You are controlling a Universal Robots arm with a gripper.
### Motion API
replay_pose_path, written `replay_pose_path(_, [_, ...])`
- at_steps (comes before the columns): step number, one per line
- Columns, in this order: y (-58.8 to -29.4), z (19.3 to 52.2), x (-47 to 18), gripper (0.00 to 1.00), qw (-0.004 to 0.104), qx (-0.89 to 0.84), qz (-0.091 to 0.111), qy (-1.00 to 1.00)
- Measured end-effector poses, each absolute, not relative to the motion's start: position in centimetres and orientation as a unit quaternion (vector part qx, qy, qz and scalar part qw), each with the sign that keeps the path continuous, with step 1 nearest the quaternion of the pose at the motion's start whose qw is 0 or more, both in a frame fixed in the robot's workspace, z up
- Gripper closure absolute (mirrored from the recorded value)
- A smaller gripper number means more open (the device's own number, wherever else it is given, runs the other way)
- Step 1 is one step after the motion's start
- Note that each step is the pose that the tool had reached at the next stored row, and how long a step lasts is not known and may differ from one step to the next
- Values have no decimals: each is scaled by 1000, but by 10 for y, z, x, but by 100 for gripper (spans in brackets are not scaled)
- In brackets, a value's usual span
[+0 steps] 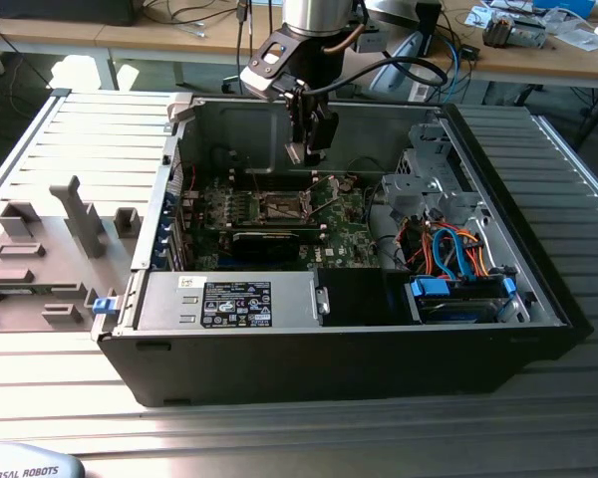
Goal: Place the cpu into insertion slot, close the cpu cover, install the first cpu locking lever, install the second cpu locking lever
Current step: 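Place the cpu into insertion slot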
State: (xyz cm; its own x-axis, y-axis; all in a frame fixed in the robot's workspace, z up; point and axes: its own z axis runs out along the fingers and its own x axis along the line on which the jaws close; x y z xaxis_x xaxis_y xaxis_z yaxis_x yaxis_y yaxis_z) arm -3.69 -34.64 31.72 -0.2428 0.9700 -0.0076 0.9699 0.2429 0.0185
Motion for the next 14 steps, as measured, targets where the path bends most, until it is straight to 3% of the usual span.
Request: replay_pose_path(14, [-346, 317, -37, 46, 9, 618, 5, 786])
